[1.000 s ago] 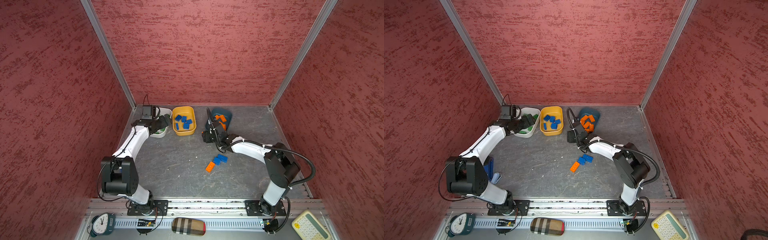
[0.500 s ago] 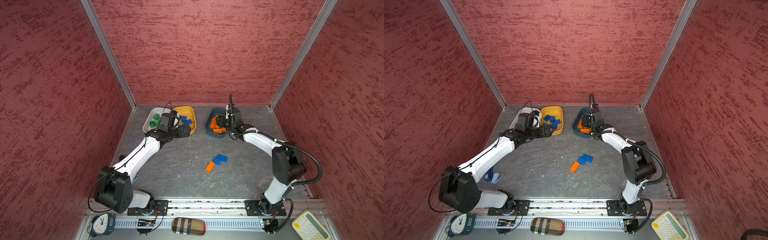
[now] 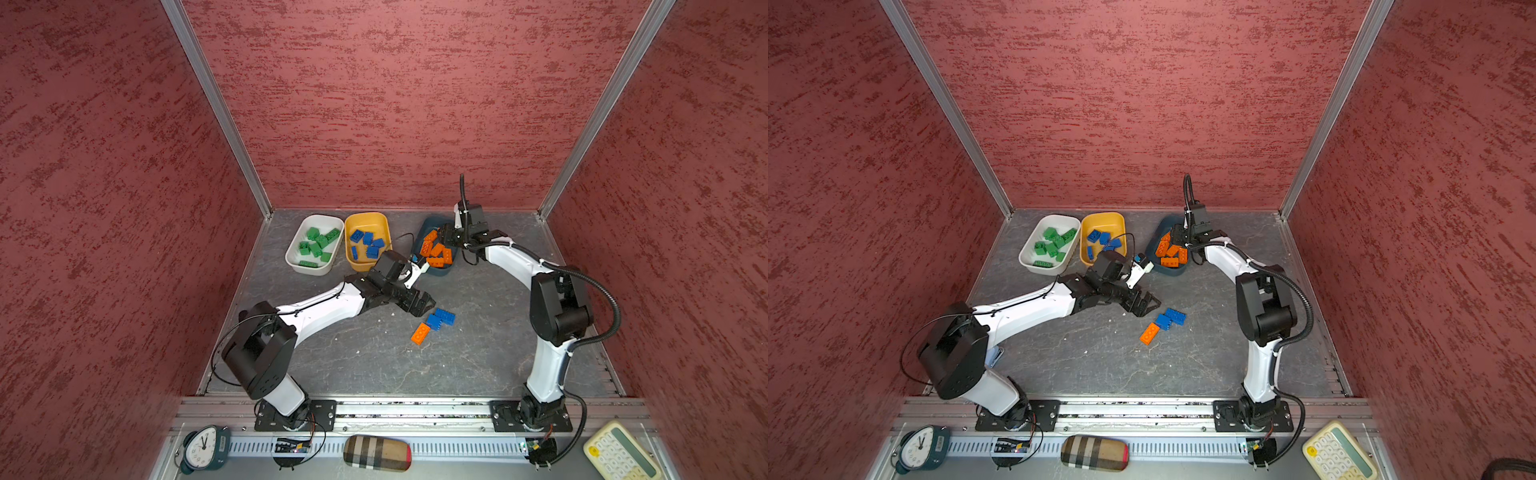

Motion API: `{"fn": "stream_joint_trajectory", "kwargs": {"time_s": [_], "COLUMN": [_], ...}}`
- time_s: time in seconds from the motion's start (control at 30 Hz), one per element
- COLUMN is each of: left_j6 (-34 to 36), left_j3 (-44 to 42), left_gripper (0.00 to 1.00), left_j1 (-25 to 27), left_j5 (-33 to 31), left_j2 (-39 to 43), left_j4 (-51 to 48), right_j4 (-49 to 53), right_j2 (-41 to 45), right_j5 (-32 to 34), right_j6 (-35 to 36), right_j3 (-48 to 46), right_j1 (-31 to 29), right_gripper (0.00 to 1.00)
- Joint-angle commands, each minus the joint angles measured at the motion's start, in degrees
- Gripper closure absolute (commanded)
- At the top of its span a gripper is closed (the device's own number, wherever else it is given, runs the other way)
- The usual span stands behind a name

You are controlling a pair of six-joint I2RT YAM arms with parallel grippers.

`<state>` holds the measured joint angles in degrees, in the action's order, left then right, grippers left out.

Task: Sort the legos into containers by color
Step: 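Carry orange brick into teal tub with right gripper while left gripper reaches toward blue brick, then grasp the blue brick on the table with left gripper while right gripper withdraws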

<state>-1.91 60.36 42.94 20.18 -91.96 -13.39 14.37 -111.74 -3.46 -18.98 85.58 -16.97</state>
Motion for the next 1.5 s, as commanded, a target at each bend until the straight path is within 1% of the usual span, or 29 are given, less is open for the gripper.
{"fn": "stream_joint_trajectory", "kwargs": {"time_s": [0.0, 0.07, 0.13, 0.23, 0.3, 0.4, 0.43, 0.57, 0.67, 0.77, 0.87, 0.93, 1.03, 1.2, 1.37, 1.47], "left_j6": [7.71, 9.62, 11.61, 15.10, 15.99, 15.71, 15.31, 12.19, 9.75, 8.46, 7.00, 6.27, 5.44, 3.67, 4.14, 4.26], "left_j3": [1.92, 3.16, 3.88, 4.29, 5.94, 8.71, 9.10, 10.35, 11.26, 11.62, 12.21, 12.66, 13.68, 13.87, 13.65, 13.68], "left_gripper": [0.02, 0.03, 0.04, 0.06, 0.07, 0.12, 0.13, 0.16, 0.22, 0.25, 0.29, 0.33, 0.37, 0.45, 0.50, 0.50], "left_j1": [2.26, 2.82, 3.56, 5.21, 5.75, 6.26, 6.77, 8.78, 9.61, 10.12, 10.20, 10.19, 10.06, 10.11, 10.08, 9.96], "left_j5": [1.54, 2.30, 1.67, -1.81, -2.87, -2.69, -3.62, -8.72, -11.47, -12.88, -13.77, -14.28, -14.00, -13.42, -14.33, -14.55], "left_j2": [-3.52, -5.99, -7.91, -10.07, -11.99, -14.92, -15.71, -17.92, -19.38, -20.51, -21.32, -21.79, -22.62, -22.79, -22.22, -21.73], "left_j4": [1.49, 0.33, -0.26, 0.21, -1.12, -4.55, -4.94, -5.89, -7.18, -8.28, -8.66, -8.76, -9.19, -9.92, -10.56, -10.30], "right_j4": [2.73, 2.29, 2.14, 4.57, 6.46, 6.64, 5.91, 1.37, -3.44, -8.18, -9.15, -8.46, -7.87, -8.20, -7.78, -7.87], "right_j2": [-2.27, -4.30, -6.47, -9.36, -9.65, -7.04, -5.20, 3.48, 10.47, 17.37, 21.58, 23.50, 25.16, 26.53, 26.64, 26.82], "right_j5": [0.48, 0.44, 0.22, 0.33, -0.21, -0.01, 0.83, 3.45, 4.51, 7.65, 10.83, 12.53, 14.20, 15.44, 18.97, 19.49], "right_j6": [3.25, 3.34, 2.59, 0.81, 0.71, 0.88, 0.73, -1.49, -4.11, -6.50, -7.50, -7.56, -7.90, -8.39, -9.86, -10.96], "right_j3": [3.33, 5.59, 8.29, 13.58, 16.05, 15.01, 13.31, 4.00, -4.72, -13.72, -18.70, -20.58, -22.09, -23.12, -23.09, -23.27], "right_j1": [0.01, 0.01, 0.01, 0.01, -0.01, 0.00, -0.05, -0.01, -0.08, -0.02, 0.01, 0.05, 0.01, -0.03, 0.04, 0.01], "right_gripper": [0.38, 0.38, 0.38, 0.23, 0.18, 0.09, 0.01, 0.01, 0.01, 0.01, 0.01, 0.01, 0.01, 0.01, 0.01, 0.01]}}
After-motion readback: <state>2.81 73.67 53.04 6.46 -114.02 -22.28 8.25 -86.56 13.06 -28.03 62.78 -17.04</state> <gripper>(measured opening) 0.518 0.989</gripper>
